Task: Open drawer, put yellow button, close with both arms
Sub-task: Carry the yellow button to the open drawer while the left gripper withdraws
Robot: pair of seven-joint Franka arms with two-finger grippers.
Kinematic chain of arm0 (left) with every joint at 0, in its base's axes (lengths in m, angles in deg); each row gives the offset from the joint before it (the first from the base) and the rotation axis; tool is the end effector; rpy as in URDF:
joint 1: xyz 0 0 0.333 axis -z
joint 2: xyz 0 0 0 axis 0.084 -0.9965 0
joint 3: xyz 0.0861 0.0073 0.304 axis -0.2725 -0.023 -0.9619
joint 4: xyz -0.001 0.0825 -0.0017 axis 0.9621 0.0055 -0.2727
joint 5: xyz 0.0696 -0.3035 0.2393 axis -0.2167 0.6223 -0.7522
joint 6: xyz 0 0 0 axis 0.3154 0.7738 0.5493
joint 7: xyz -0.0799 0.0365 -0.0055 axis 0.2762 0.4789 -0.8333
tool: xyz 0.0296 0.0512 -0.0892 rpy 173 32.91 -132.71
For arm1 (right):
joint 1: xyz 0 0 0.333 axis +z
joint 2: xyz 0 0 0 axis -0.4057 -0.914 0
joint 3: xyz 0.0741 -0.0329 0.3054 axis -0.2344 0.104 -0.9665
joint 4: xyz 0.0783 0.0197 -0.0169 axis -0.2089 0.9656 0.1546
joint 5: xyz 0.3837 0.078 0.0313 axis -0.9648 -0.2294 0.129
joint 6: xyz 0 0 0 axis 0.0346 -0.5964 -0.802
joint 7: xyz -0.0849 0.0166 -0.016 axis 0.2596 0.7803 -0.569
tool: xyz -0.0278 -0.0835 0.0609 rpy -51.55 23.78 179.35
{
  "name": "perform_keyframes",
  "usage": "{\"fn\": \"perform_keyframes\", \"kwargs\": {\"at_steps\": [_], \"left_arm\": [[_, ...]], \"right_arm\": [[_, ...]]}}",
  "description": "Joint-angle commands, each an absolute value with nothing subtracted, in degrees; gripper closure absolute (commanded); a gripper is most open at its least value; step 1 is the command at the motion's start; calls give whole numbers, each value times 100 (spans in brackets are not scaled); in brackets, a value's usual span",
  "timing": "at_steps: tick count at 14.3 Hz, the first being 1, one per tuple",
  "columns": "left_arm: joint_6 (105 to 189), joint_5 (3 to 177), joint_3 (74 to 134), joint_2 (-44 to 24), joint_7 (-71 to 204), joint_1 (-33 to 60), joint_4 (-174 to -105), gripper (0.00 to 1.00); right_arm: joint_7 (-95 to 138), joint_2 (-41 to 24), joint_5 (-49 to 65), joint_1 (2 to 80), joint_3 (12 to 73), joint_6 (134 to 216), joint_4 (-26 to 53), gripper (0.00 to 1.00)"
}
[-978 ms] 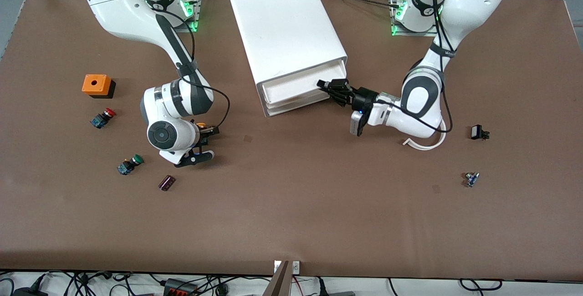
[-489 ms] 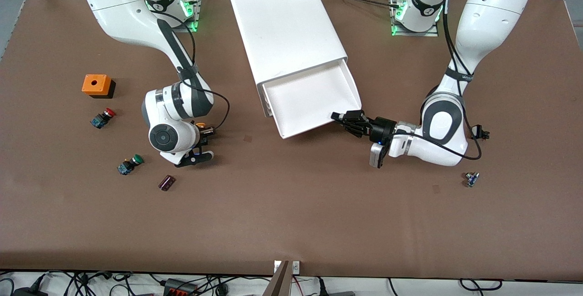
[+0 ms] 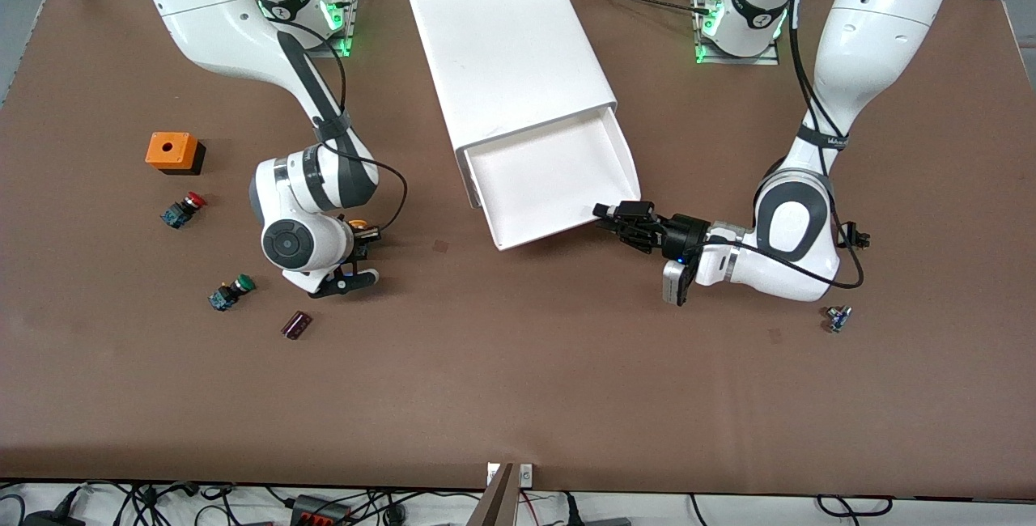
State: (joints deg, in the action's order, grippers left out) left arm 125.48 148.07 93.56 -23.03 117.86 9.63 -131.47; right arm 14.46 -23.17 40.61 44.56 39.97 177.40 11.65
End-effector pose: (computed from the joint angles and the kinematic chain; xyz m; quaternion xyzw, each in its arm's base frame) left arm 0.6272 -0.2206 0.2587 0.7773 -0.1826 -0.0885 0.5956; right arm 0.6079 0.2013 0.1883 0.9815 0.1145 -0.1529 0.0119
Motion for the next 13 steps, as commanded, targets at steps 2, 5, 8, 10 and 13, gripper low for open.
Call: {"fn": "perform_keyframes", "kwargs": {"at_steps": [2,5,8,10,13], "left_arm": [[12496,14622,9341,-2061,11406,860,-13024,0],[12382,14089,9315,-1763,10669,842,-12902,0],[12364,12693,9306,-1709,9992,842,-12209,0],[12390,11867,9324,-1674,9701,860,-11927,0],[12382,10425,9350,-1534,9385,886,-11636,0]], "right_arm": [[1308,-1968,3735,4292,4032,17119,711,100],[835,-1924,3744,4213,4041,16346,-149,100],[395,-1898,3657,4081,4059,15687,-985,100],[27,-1767,3420,4054,4068,15457,-1276,100],[-834,-1389,3095,4072,4015,15386,-1304,100]]}}
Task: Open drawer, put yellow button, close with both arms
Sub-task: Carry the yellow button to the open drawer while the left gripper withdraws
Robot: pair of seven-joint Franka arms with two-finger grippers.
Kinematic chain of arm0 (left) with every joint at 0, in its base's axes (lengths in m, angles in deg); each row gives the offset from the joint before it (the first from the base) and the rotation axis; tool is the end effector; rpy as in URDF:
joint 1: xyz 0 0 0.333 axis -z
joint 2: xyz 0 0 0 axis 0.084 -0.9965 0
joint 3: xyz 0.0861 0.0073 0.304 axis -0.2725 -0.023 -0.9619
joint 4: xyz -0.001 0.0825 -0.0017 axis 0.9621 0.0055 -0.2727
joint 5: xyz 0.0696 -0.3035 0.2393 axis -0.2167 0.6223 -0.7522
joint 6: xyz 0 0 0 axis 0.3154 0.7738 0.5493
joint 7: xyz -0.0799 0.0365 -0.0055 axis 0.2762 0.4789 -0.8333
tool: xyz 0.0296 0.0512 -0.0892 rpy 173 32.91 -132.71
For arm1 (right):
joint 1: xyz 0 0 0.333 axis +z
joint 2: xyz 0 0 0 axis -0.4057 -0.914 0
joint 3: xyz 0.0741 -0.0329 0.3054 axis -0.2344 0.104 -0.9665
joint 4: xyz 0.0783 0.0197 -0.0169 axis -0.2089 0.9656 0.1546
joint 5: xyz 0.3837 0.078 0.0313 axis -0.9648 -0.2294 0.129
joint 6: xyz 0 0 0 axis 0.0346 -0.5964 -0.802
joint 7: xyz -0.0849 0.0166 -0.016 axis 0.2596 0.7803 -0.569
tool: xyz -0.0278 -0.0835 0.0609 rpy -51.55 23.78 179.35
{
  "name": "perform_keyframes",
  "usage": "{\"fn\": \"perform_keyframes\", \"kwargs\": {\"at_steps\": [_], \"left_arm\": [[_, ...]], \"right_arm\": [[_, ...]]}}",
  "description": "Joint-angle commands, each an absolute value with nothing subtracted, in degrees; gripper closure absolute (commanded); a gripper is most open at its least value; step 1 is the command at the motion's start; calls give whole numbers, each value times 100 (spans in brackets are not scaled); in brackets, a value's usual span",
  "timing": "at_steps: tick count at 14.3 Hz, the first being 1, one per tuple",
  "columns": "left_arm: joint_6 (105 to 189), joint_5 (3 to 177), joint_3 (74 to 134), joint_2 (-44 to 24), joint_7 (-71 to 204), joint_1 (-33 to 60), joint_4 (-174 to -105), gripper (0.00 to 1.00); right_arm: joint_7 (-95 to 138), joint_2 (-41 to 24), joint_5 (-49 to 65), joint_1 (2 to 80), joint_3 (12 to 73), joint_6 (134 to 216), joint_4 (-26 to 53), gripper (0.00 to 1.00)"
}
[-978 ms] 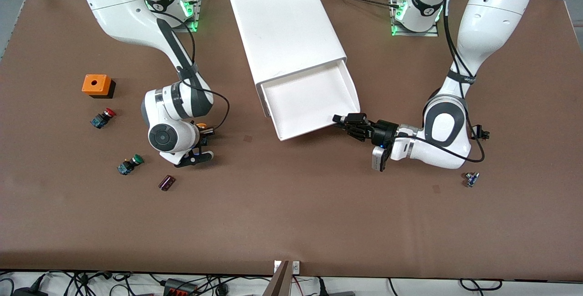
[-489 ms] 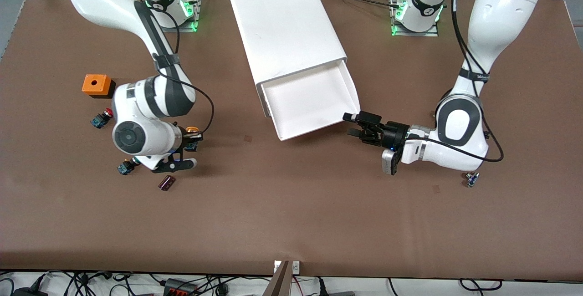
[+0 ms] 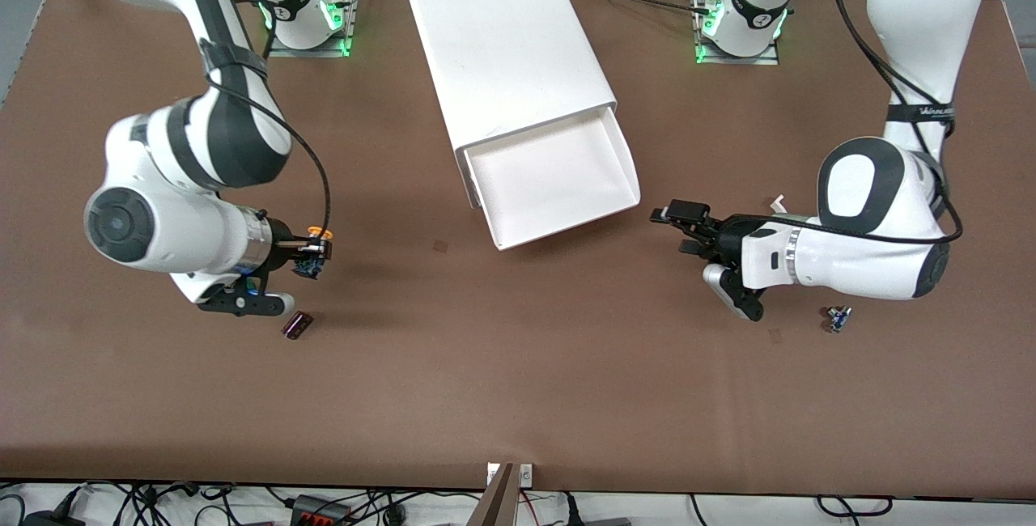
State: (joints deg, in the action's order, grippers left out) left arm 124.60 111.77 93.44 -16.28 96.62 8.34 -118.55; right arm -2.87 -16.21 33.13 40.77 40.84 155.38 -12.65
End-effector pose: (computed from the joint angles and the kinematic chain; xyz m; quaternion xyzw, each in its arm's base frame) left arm 0.6663 -0.1667 0.3888 0.9189 -0.2246 -0.1017 0.3081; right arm 0.6730 0.1872 0.4317 -0.9913 0.0694 0.0933 0.0611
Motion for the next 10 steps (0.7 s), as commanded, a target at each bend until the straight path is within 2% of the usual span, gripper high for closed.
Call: {"fn": "perform_keyframes", "kwargs": {"at_steps": [1,6,10], "left_arm": [[12382,10020,9359,-1420,9209,886,-11635,0],[12382,7682,9429,-1006,8706,1123,-11574,0],[12013,7063,9360,-857,8663,1212,-10933,0]], "right_arm": [[-1168,-1318,2981,4098,3989,15394,-1312,100],[-3688,-1335,2690,4738,3883,15464,-1821,100],[-5684,-1484,2689,5450,3892,15911,-2059,100]]}}
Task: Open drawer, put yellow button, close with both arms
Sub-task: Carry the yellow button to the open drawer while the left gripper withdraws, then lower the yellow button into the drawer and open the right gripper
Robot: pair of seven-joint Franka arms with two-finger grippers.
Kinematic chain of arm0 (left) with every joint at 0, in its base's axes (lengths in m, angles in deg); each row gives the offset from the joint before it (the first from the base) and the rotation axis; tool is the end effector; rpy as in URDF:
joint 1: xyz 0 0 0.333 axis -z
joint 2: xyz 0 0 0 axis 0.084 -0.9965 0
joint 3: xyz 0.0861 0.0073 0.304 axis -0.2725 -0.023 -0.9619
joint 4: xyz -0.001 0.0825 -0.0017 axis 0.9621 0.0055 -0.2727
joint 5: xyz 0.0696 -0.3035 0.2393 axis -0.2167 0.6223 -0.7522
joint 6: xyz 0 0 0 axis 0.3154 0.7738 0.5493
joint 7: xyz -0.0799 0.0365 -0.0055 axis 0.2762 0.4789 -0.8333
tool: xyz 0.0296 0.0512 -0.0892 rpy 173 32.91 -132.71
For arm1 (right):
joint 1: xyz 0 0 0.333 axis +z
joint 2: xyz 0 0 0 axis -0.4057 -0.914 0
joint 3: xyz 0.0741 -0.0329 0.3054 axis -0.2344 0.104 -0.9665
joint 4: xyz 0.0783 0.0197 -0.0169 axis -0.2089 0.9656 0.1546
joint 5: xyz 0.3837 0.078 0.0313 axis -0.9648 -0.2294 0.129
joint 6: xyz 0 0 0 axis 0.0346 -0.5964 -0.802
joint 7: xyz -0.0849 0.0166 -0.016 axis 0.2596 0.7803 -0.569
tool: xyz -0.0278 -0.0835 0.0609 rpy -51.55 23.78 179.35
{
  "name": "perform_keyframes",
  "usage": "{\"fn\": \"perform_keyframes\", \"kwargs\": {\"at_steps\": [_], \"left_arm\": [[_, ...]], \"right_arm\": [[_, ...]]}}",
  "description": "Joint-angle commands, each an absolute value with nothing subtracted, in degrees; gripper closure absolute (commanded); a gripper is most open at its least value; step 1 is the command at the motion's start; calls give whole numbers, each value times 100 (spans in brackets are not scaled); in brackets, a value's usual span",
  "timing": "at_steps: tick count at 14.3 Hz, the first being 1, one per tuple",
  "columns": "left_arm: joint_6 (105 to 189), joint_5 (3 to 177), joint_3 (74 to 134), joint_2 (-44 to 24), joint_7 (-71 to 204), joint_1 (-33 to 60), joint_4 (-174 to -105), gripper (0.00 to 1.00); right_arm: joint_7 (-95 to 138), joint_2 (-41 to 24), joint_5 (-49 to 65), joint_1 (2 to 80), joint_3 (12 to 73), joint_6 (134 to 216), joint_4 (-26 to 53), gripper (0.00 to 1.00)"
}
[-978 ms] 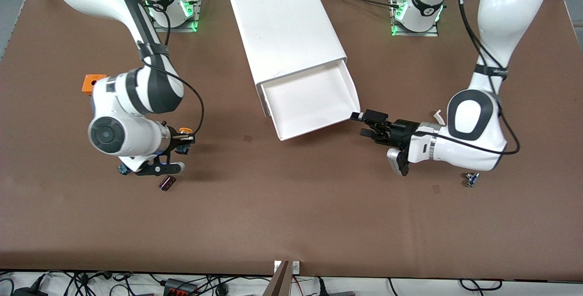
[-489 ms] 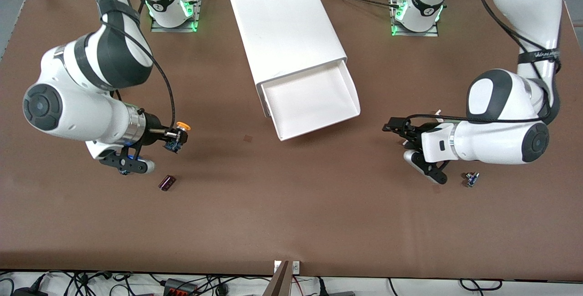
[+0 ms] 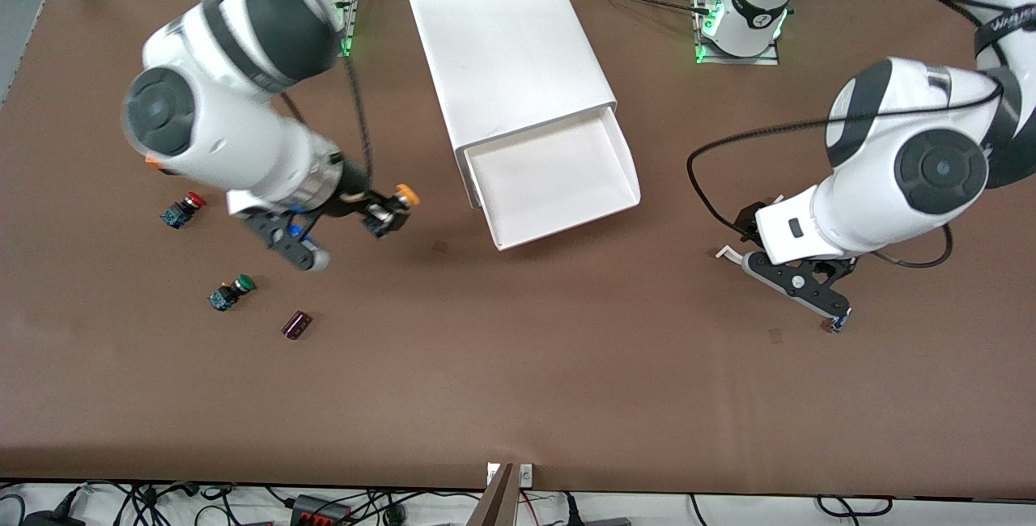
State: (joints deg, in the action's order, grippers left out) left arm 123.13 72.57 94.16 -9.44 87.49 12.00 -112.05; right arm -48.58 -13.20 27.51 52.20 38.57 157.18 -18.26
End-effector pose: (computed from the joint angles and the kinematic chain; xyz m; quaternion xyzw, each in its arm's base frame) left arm 0.6637 -0.1494 0.5037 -0.9635 0.2618 0.0372 0.0411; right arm 0.6132 0.3463 0.5196 -0.9291 0.3396 0.0922 0.1133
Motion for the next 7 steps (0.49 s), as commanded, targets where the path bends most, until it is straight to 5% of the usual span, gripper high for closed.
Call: {"fn": "perform_keyframes", "kwargs": {"at_steps": [1,3,7], "left_arm": [[12013,7089,9359,-839,8567,1124,-10828,0],[12013,7334,9341,-847,8496,861,-10268,0],[11890,7335,9289,-874,8303,659,-10238,0]], "right_arm": [[-6037,-1528,2689,5591,3892,16044,-2059,100],[-6739,-1616,2689,5855,3892,16368,-2059,100],[-8033,-1914,2698,6294,3901,16923,-2068,100]]}}
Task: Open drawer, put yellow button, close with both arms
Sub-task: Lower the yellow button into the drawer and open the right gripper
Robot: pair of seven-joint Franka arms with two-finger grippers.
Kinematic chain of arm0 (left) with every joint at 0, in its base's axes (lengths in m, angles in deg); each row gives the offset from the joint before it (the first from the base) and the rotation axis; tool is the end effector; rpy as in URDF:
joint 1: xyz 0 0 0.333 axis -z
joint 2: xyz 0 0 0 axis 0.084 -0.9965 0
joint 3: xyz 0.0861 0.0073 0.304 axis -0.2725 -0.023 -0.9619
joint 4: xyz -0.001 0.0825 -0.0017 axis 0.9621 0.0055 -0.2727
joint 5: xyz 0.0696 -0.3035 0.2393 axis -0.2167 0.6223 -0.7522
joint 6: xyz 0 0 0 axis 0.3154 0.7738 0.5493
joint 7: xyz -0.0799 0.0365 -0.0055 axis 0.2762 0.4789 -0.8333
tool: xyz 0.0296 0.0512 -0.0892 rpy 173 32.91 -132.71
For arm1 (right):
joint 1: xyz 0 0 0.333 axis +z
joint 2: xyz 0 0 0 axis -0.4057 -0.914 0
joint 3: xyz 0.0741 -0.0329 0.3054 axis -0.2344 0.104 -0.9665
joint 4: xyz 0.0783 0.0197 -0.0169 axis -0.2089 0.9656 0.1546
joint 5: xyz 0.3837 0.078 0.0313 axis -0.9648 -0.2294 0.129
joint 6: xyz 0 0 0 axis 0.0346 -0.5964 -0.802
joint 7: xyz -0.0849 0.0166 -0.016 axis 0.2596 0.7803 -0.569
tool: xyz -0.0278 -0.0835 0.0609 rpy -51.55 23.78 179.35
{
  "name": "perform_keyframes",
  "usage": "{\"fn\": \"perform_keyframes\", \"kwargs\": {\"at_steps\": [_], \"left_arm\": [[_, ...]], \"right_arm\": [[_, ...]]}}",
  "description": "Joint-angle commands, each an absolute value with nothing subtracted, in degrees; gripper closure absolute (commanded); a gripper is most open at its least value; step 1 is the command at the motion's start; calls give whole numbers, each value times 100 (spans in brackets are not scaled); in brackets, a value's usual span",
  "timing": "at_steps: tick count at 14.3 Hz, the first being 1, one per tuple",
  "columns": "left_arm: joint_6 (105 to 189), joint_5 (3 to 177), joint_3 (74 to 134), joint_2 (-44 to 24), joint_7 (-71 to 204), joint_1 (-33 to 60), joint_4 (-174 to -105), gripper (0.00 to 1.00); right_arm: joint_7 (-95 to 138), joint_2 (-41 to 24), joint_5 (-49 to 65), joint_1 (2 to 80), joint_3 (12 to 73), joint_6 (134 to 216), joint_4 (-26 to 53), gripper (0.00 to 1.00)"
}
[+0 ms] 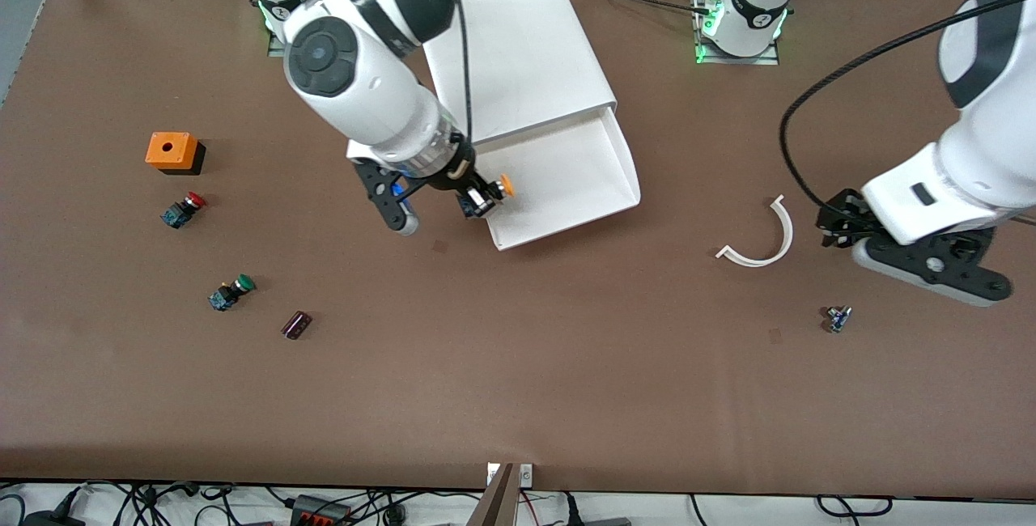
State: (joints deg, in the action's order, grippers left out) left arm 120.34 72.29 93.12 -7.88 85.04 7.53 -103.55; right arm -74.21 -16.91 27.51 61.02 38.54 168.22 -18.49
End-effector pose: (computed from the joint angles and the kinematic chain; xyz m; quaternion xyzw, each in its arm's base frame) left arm 0.6705 -0.0827 0.5876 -0.9810 0.1861 -0.0240 0.0497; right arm 0.5805 0.4494 0.4931 -0.8584 0.4862 0.0889 0.1374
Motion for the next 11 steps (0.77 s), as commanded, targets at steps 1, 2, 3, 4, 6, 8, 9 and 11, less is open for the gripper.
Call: {"fn": "perform_keyframes", "kwargs": {"at_steps": [1,2,3,4,6,8,9,11], "left_arm": [[11889,7353,9297,-874,8111,571,-10316,0],[11898,7371,9306,-865,7874,509,-10334,0],[11898,7414,9332,-865,7715,439,-10343,0],[11898,7563,9324,-848,7696,429,-10343,0],[11898,7713,9324,-848,7669,421,-10343,0],[11898,7906,9306,-848,7669,290,-10343,0],[11898,7950,9306,-848,7669,263,-10343,0],[11898,7951,9324,-848,7652,271,-10343,0]], "right_arm": [[-8279,-1976,2707,6417,3901,16993,-2094,100],[-8516,-2072,2724,6506,3909,17064,-2095,100],[-8667,-2143,2751,6602,3909,17091,-2095,100],[-8738,-2239,2760,6716,3944,17108,-2103,100],[-8913,-2311,2769,6822,3953,17222,-2095,100],[-9036,-2363,2786,6884,3945,17223,-2095,100],[-9081,-2381,2812,6919,3945,17223,-2086,100],[-9247,-2425,2813,6920,3936,17214,-2059,100]]}}
